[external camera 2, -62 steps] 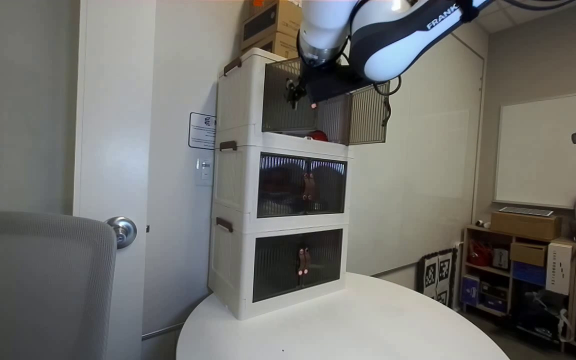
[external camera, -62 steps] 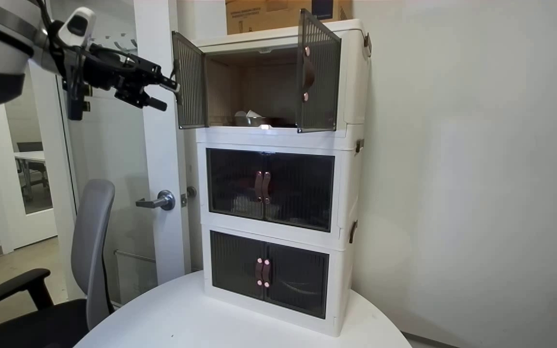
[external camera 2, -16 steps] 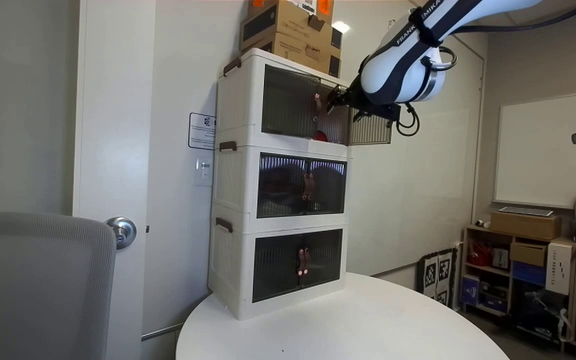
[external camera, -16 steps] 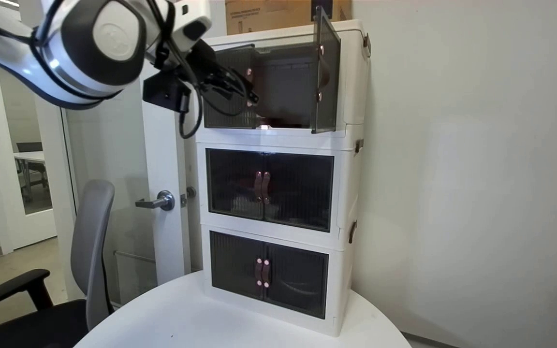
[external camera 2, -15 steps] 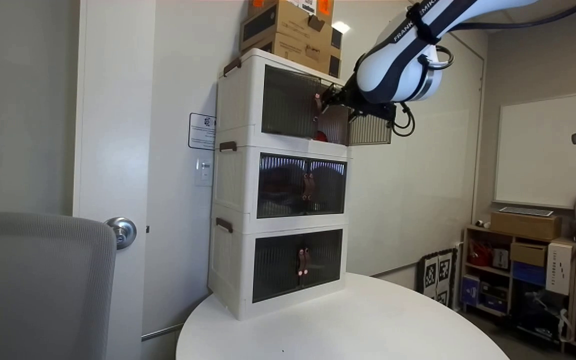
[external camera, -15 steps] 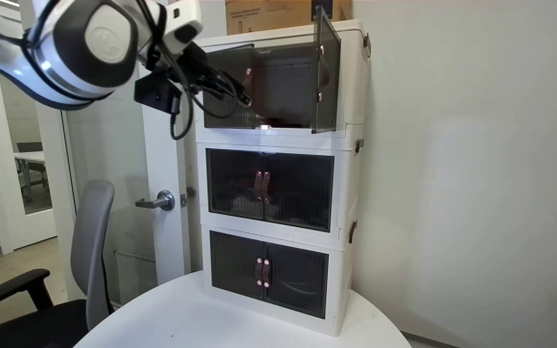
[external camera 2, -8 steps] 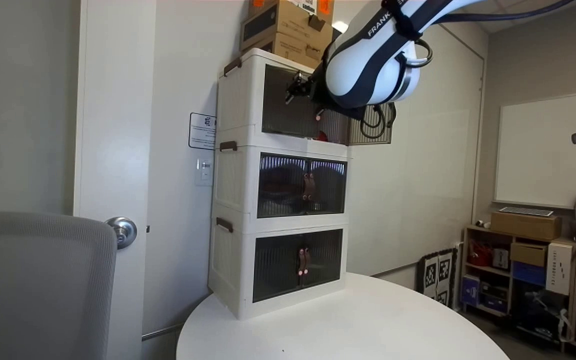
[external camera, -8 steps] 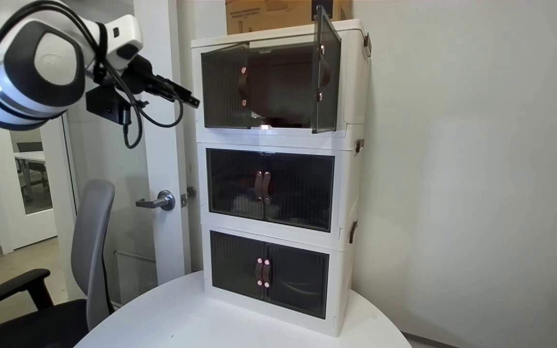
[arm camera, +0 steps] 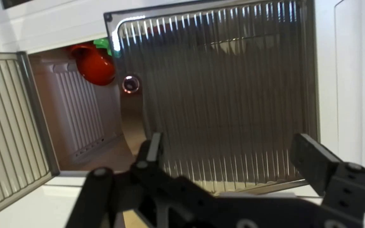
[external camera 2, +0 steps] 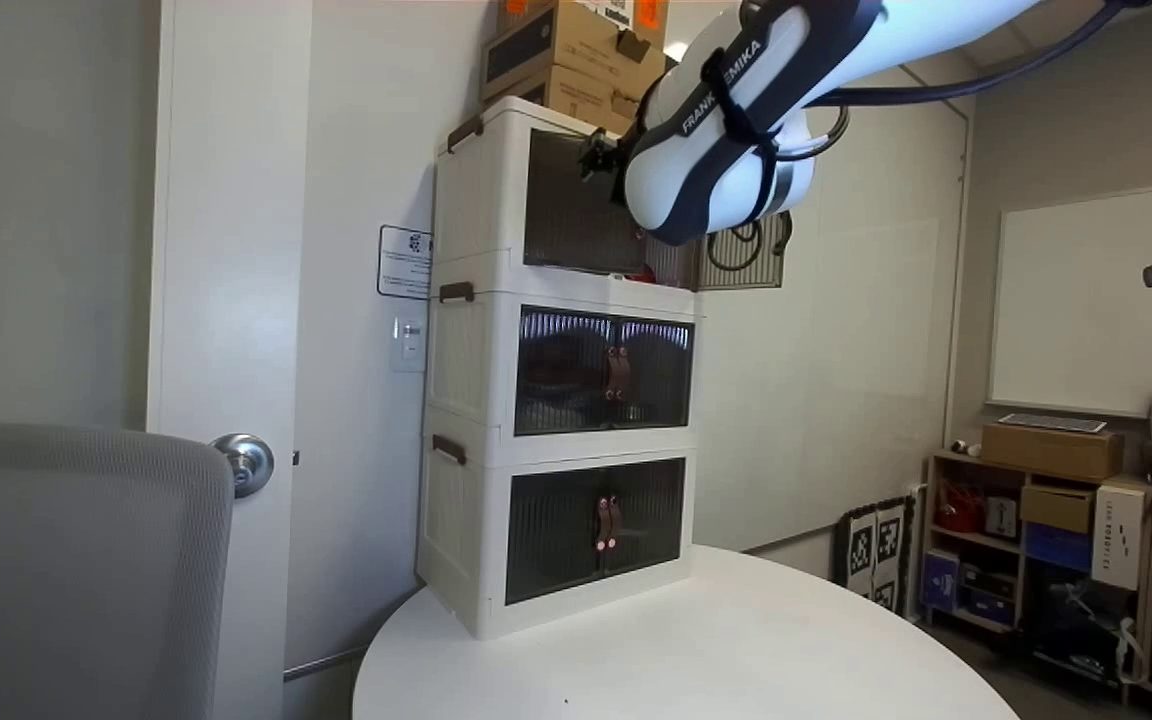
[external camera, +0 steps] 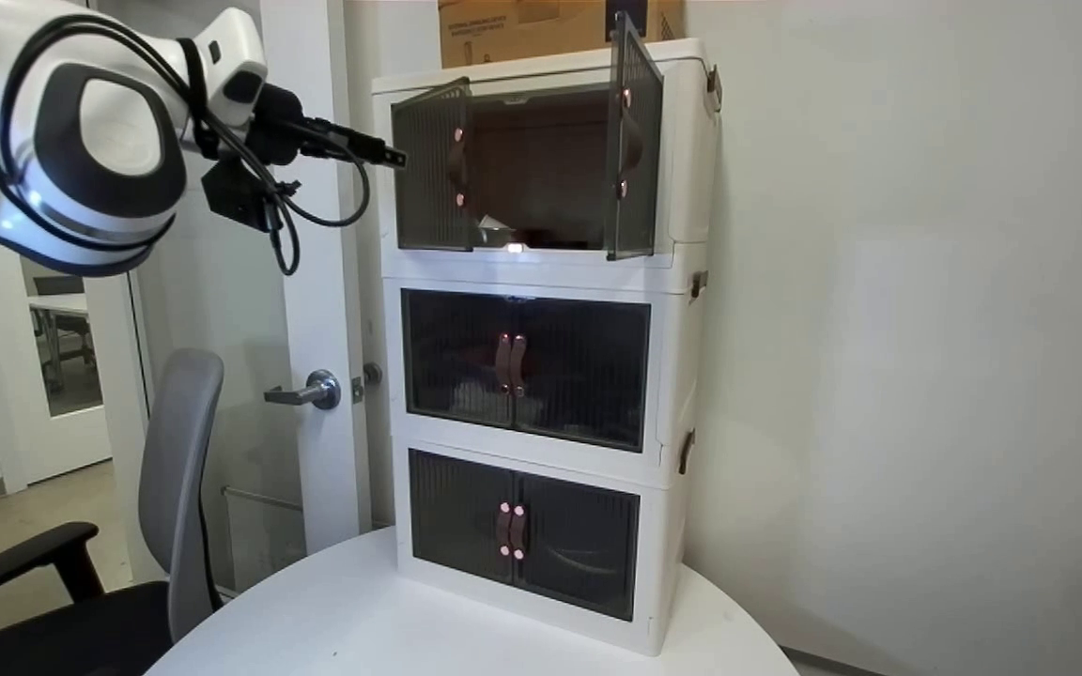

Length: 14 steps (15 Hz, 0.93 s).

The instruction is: Close the doors of the third cabinet

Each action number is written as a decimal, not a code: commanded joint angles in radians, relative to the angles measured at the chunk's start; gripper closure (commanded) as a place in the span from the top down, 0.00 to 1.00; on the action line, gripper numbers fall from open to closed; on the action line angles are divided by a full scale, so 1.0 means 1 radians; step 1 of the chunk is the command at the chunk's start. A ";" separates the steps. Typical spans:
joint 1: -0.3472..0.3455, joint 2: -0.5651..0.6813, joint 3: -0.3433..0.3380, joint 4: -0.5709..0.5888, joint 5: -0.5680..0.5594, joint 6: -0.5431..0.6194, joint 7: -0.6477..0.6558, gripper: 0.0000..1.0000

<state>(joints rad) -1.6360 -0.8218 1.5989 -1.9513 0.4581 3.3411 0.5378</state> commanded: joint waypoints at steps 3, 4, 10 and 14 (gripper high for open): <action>-0.124 -0.141 0.009 0.087 0.006 0.038 -0.002 1.00; -0.141 -0.140 0.018 0.101 -0.004 0.034 -0.011 1.00; -0.313 -0.139 0.082 0.231 -0.076 0.023 -0.063 0.75; -0.436 -0.143 0.127 0.323 -0.110 0.024 -0.083 0.50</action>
<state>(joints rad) -1.9747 -0.9468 1.6931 -1.7244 0.3679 3.3644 0.4793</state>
